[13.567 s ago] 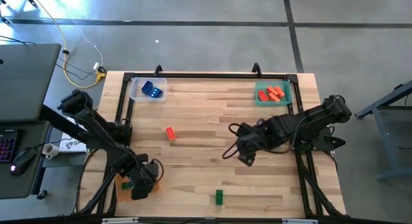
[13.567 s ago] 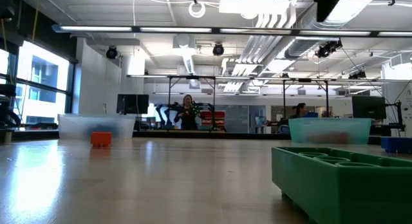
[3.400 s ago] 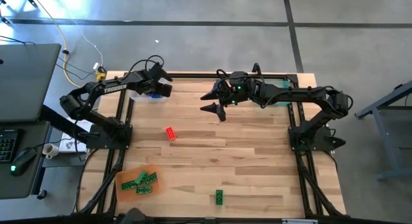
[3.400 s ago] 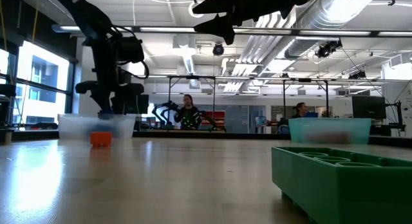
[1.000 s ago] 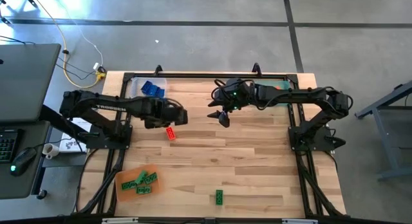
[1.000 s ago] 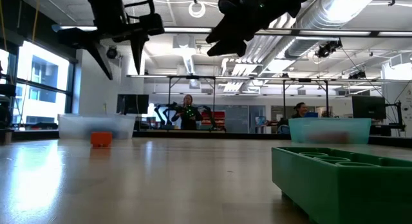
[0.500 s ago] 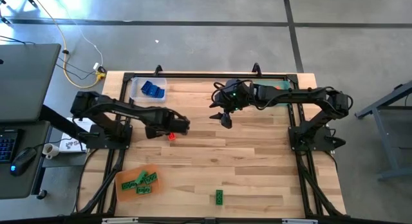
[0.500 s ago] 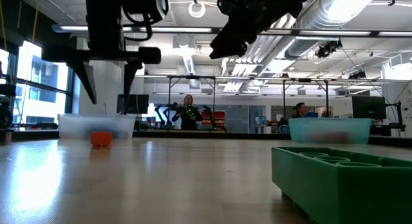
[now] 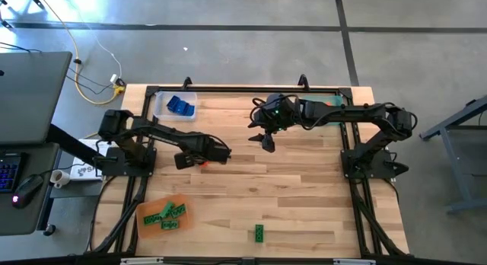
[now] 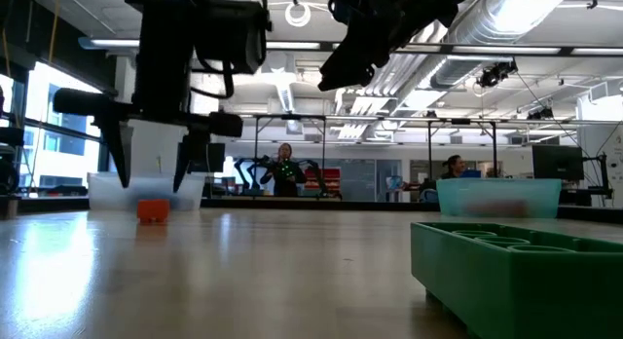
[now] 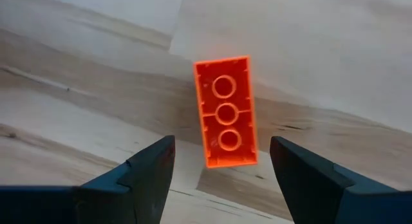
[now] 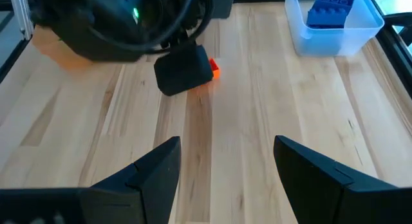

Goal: Sort & place blocks by color
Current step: Put the orange game piece into the light blue bin

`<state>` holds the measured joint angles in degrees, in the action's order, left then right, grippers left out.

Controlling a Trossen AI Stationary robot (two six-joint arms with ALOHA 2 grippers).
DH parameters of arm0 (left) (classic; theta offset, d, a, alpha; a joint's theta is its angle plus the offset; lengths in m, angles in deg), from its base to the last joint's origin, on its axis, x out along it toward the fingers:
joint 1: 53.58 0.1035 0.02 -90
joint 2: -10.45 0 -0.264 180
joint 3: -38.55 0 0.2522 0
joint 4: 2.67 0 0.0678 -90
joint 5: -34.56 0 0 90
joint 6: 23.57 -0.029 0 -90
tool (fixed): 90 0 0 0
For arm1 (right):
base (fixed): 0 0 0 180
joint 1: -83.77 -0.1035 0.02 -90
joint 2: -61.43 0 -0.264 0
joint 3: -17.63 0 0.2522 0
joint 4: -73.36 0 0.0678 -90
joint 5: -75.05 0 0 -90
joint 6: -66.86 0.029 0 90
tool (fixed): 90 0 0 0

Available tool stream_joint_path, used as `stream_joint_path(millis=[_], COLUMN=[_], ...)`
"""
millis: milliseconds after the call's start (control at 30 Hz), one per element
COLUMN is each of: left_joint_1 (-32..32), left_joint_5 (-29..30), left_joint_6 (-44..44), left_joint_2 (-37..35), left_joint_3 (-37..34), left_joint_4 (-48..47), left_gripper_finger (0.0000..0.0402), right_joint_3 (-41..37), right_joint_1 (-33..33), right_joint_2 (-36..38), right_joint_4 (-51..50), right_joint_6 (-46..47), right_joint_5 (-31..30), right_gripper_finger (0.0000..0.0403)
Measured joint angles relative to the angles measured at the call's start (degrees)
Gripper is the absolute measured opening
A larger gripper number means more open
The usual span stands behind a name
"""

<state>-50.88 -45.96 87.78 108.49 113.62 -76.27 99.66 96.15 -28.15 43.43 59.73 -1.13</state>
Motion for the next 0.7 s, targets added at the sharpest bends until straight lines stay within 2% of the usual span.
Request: stream_joint_path(millis=[433, 700], left_joint_1=[0.0, 0.7], left_joint_5=[-2.2, -1.2], left_joint_6=[0.0, -4.4], left_joint_2=[6.8, 8.0], left_joint_3=[0.0, 0.1], left_joint_4=[3.8, 4.8], left_gripper_finger=[0.0243, 0.0243], right_joint_3=[0.0, 0.0], right_joint_1=[0.0, 0.0], right_joint_2=[0.0, 0.0], right_joint_4=[-1.6, -2.3], right_joint_6=[-0.8, -0.9], right_joint_5=[0.0, 0.0], right_gripper_finger=[0.0236, 0.0236])
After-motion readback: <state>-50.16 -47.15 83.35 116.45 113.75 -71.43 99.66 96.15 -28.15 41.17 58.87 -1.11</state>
